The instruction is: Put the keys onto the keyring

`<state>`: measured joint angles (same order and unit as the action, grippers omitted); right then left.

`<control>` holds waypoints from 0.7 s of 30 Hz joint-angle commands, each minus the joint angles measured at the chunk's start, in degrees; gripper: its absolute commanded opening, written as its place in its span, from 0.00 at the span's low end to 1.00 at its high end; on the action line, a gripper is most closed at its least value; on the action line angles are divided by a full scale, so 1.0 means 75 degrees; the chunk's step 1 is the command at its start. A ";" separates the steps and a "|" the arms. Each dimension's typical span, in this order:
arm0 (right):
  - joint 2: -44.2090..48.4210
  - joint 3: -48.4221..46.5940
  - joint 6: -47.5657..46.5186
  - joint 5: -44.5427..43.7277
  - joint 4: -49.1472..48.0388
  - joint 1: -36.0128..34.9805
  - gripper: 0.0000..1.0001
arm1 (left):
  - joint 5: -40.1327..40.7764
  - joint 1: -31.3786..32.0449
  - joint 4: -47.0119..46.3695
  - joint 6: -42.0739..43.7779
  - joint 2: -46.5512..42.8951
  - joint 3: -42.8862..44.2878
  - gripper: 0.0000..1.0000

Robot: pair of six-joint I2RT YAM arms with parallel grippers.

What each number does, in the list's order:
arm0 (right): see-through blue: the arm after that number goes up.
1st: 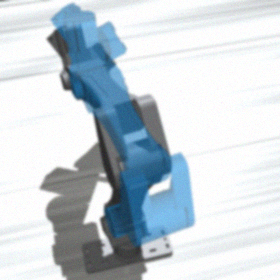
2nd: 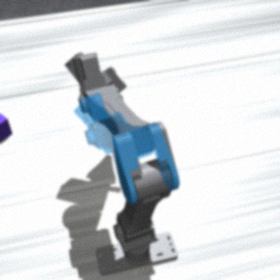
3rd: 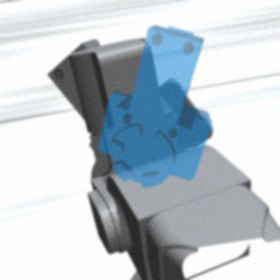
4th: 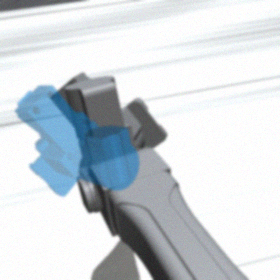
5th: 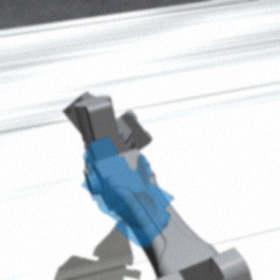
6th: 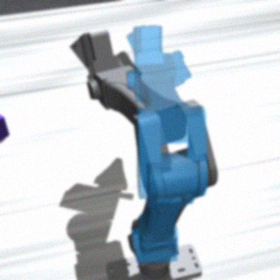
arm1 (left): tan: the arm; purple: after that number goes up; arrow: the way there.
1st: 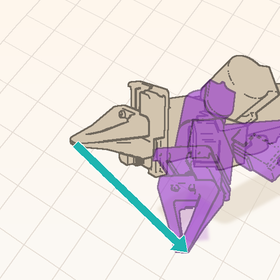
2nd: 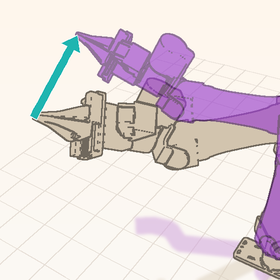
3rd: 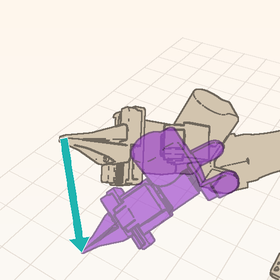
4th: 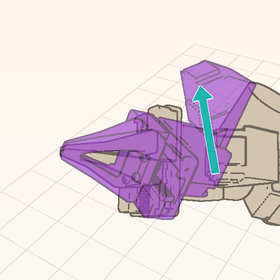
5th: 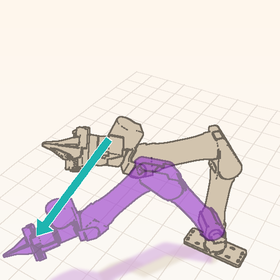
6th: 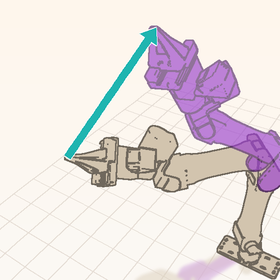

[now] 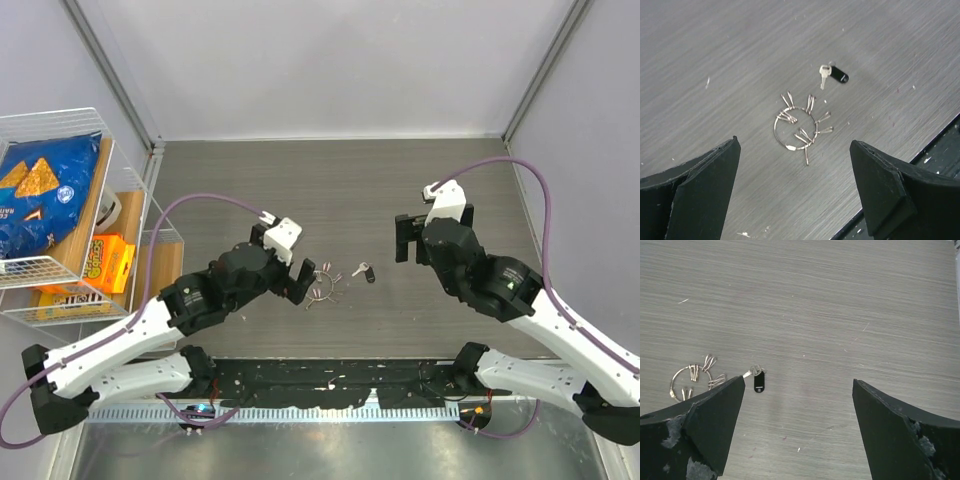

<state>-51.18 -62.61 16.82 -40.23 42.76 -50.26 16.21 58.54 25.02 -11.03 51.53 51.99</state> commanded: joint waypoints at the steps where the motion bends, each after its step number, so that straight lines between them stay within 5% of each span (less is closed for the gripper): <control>1: -0.0160 -0.0488 -0.0192 0.0512 0.0333 -0.0025 0.95 | -0.0122 0.0011 -0.0347 -0.0451 -0.0004 -0.0427 0.99; 10: -0.0664 0.0401 -0.0438 0.2327 -0.0275 -0.0037 0.95 | 0.0194 0.0022 -0.0395 -0.1224 0.0488 -0.0837 0.99; 21: -0.1039 0.1586 0.0089 0.3242 -0.1154 -0.0084 0.99 | 0.0359 0.0011 -0.0651 -0.2010 0.1917 -0.1435 0.76</control>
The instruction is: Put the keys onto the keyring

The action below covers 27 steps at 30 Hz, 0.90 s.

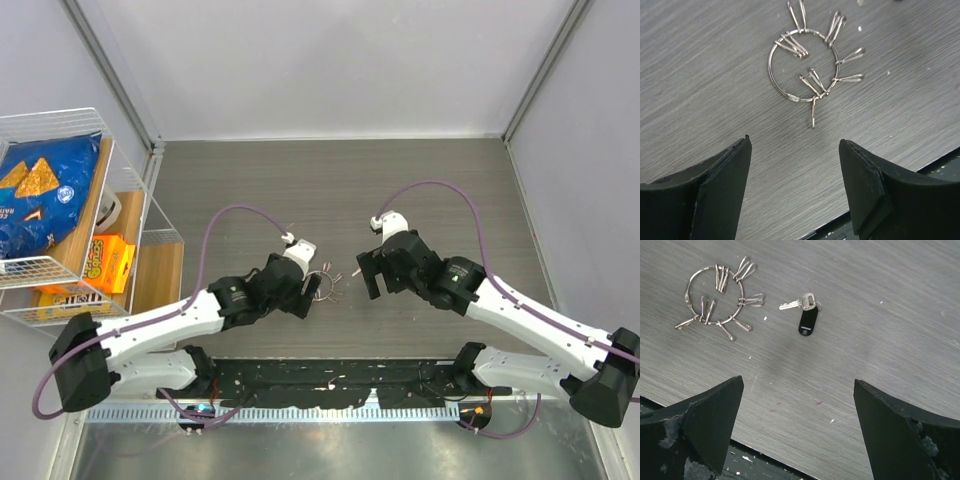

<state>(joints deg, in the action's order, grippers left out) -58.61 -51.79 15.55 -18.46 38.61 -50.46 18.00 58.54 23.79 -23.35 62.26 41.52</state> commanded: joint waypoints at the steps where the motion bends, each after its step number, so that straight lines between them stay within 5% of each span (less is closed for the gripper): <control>1: -0.0049 0.0190 0.0270 0.0375 -0.0624 -0.0069 0.99 | 0.0096 0.0011 -0.0570 -0.0425 0.0639 -0.0074 0.74; 13: 0.0068 0.0706 0.0434 0.0551 -0.0847 -0.0116 1.00 | -0.0571 0.0022 -0.1308 -0.0765 0.1964 -0.0215 0.50; 27: 0.0127 0.0835 0.0446 0.0668 -0.0918 -0.0105 1.00 | -0.0572 0.0022 -0.1625 -0.0660 0.2796 -0.0087 0.40</control>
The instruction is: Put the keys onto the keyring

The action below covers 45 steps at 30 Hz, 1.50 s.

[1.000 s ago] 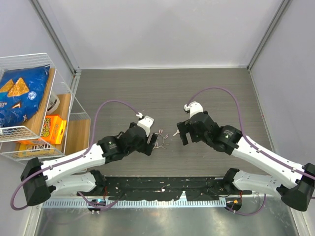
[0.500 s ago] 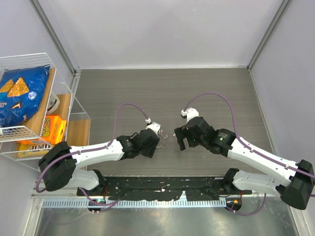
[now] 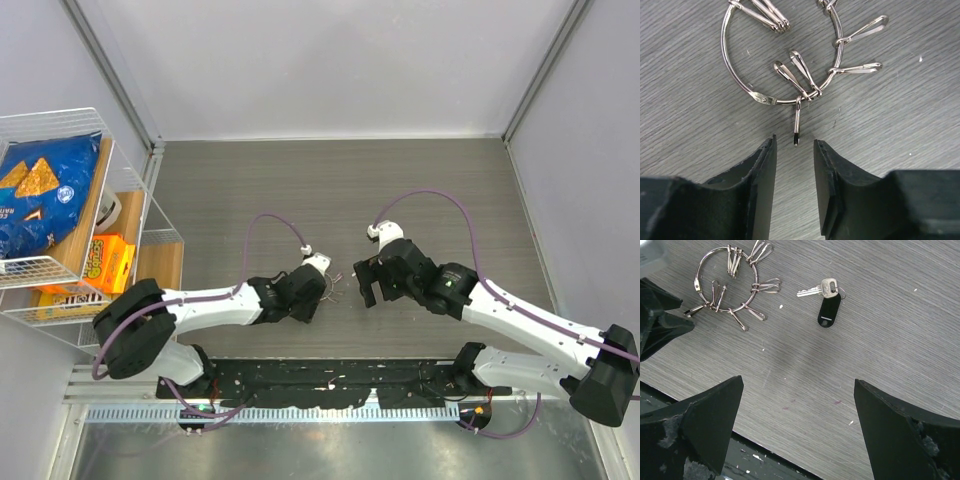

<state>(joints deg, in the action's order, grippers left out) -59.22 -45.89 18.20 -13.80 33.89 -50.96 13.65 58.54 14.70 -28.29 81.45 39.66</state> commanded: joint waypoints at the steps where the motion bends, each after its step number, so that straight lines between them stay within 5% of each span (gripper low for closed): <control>1: 0.0232 0.0060 0.0093 0.0036 -0.0300 -0.0049 1.00 | -0.0003 0.0022 -0.0413 0.0022 0.0296 0.0196 0.38; 9: 0.0361 0.0130 0.0082 -0.0023 -0.0253 -0.0061 1.00 | 0.0020 0.0022 -0.0506 0.0058 0.0683 0.0325 0.22; 13: 0.0361 0.0142 0.0070 0.0001 -0.0241 -0.0061 1.00 | 0.0090 0.0034 -0.0472 0.0081 0.0683 0.0302 0.00; 23: 0.0677 -0.0115 -0.0222 0.0293 -0.0183 -0.0072 1.00 | -0.0003 0.0502 0.0523 0.1216 -0.0956 0.0606 0.00; 29: 0.1274 -0.0455 -0.0702 0.0879 -0.0078 -0.0295 0.96 | -0.0940 0.1064 0.1308 0.2131 -0.1882 0.1157 0.00; 45: 0.2282 -0.1136 -0.1793 0.2448 0.0486 -0.2859 0.93 | -0.3412 0.1815 0.2165 0.3327 -0.3594 0.1767 0.00</control>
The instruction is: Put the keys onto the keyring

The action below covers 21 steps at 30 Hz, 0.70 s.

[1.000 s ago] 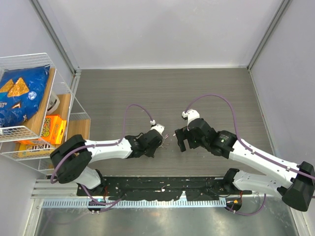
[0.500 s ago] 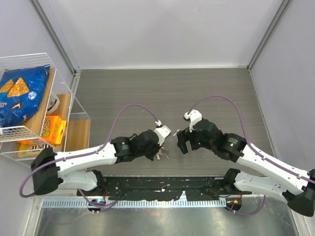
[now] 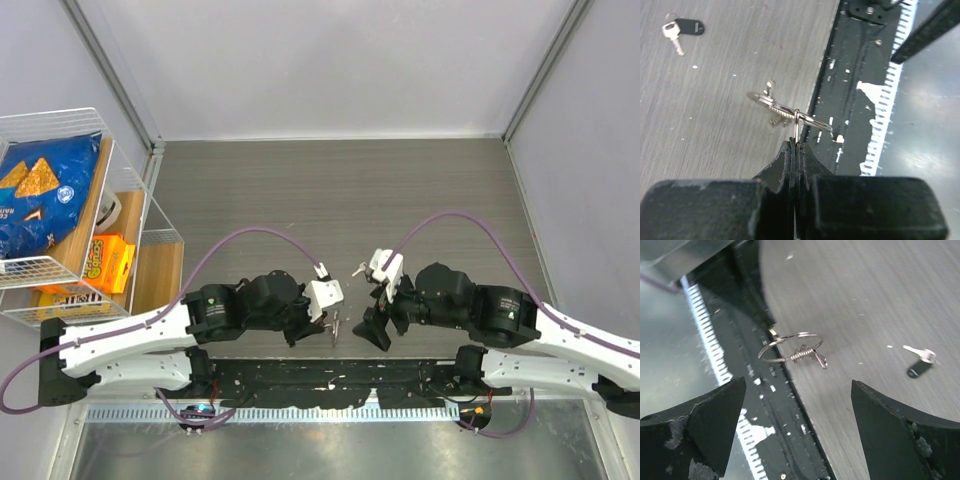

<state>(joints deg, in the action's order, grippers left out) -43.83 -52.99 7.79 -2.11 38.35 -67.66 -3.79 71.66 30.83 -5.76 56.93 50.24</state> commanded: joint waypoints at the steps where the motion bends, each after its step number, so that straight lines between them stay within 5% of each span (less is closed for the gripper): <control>1: 0.0266 -0.0177 -0.0464 0.0949 -0.0248 -0.0728 0.92 | -0.1216 0.0078 0.0026 0.0323 -0.0371 0.0379 0.00; 12: -0.0330 -0.0387 -0.1004 0.0599 -0.0918 -0.2391 0.89 | -0.2752 0.0090 0.0108 0.0288 -0.0337 0.0672 0.00; 21: -0.0484 -0.0423 -0.1461 -0.0187 -0.1468 -0.2780 0.80 | -0.3338 0.0277 0.0097 0.0334 -0.0500 0.0883 0.00</control>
<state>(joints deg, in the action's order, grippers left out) -49.01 -54.35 -1.43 -0.58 31.77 -87.94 -24.80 72.97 33.19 -3.97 54.59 54.00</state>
